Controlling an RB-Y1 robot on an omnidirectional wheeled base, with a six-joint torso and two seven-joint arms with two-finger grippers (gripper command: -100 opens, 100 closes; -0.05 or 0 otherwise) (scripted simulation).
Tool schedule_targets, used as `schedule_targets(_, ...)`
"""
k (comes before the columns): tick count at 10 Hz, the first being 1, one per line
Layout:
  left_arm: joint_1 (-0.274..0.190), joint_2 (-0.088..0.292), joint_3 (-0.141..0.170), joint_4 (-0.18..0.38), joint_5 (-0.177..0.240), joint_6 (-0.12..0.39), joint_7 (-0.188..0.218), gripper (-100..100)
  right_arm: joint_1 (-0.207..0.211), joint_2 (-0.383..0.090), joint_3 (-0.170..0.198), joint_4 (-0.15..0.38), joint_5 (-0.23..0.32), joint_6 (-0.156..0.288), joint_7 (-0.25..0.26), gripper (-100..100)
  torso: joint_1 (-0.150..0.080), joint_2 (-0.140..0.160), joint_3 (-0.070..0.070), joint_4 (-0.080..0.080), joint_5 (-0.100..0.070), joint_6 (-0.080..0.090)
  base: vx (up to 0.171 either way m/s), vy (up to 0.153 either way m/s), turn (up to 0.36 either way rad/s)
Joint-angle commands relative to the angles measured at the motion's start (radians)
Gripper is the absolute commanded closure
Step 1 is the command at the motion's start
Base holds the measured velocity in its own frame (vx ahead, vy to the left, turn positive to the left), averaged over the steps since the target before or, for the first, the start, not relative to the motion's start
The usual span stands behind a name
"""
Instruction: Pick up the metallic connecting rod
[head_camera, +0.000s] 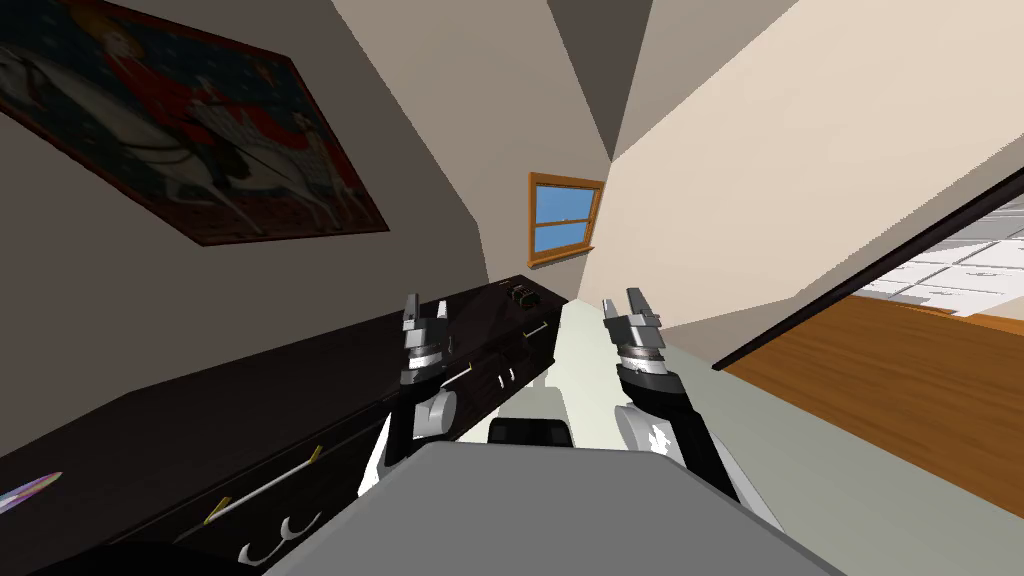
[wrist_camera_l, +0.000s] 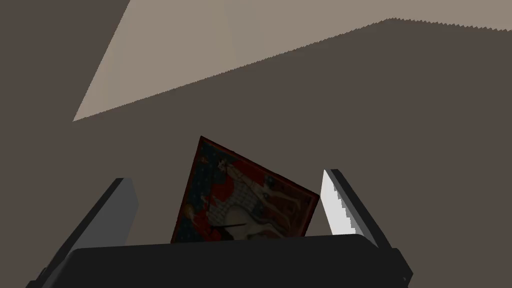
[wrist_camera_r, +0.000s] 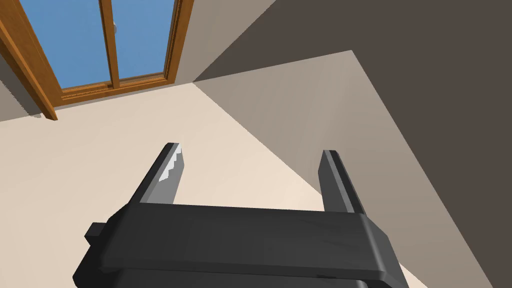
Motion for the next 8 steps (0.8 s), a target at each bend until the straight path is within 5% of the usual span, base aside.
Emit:
schedule_targets(1,0.006,0.042,0.008,0.003,0.002,0.01,0.0,-100,0.0,0.0,0.0,0.0,0.0,0.0,0.0,0,0.0,0.0,0.0,0.0,0.0,0.0,-0.001,-0.002,-0.037)
schedule_targets(4,0.032,0.135,0.041,0.011,0.009,0.048,-0.001,-100,0.0,0.0,0.0,0.0,0.0,0.0,0.0,0,0.0,0.0,0.0,0.0,0.0,0.0,-0.002,-0.003,-0.08)
schedule_targets(8,0.094,0.261,0.123,0.024,0.023,0.139,-0.004,-100,0.0,0.0,0.0,0.0,0.0,0.0,0.0,0,0.0,0.0,0.0,0.0,0.0,0.0,-0.005,-0.008,-0.145)
